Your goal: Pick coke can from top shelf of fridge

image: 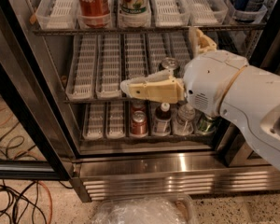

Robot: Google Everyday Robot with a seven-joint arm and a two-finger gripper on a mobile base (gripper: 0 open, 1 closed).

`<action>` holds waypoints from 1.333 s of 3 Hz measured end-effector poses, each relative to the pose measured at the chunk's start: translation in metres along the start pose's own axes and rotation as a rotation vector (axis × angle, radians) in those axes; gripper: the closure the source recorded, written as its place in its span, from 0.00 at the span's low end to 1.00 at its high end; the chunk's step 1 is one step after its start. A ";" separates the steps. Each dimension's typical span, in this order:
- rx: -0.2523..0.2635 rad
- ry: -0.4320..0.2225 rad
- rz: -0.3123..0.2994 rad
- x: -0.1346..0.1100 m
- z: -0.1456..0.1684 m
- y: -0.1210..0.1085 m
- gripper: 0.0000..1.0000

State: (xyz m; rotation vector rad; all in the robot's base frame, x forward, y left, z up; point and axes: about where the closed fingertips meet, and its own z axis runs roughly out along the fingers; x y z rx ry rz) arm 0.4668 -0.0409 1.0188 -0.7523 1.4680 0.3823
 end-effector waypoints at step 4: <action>-0.033 -0.117 0.061 -0.017 0.050 0.040 0.00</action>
Offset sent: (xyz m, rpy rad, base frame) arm 0.0135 0.0475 -0.0199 0.0735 -0.0123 0.1663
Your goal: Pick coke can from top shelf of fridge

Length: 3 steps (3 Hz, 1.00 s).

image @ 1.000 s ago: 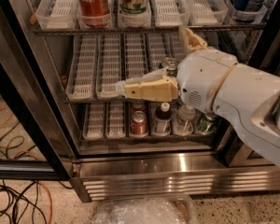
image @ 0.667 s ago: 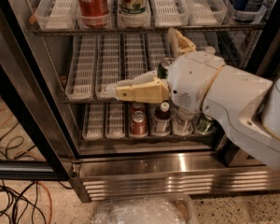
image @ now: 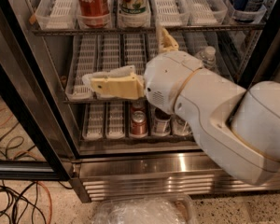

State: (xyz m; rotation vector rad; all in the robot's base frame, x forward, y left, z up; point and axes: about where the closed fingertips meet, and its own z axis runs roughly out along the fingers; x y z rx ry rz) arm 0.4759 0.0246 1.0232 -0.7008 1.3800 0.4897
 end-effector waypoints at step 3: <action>0.026 -0.069 -0.035 -0.019 0.023 0.022 0.00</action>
Offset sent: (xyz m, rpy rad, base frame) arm 0.0010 0.0503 0.0015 0.0775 -0.0675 -0.0032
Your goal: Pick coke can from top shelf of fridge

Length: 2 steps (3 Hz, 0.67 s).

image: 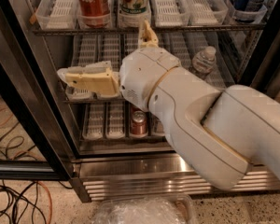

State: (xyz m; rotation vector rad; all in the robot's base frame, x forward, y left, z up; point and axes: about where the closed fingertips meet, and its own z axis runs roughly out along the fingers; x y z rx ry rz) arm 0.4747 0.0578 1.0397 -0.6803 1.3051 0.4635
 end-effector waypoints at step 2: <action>0.070 0.030 -0.066 -0.001 -0.002 -0.010 0.00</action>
Offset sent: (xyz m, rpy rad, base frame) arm 0.0279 0.0289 -0.0399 -0.0491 -0.0413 -0.1521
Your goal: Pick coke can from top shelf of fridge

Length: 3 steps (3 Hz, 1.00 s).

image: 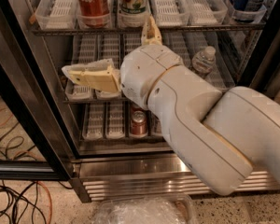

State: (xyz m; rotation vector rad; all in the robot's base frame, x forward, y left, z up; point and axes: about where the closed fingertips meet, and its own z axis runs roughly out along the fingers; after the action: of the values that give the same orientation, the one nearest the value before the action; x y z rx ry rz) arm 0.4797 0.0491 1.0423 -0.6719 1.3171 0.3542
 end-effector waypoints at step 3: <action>0.032 -0.033 0.133 -0.005 -0.007 -0.007 0.00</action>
Offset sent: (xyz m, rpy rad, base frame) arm -0.0022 -0.0101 0.0028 0.0706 0.0235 -0.0108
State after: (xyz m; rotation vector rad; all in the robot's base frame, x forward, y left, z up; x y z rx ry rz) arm 0.4776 0.0399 1.0480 -0.5508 1.3366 0.4488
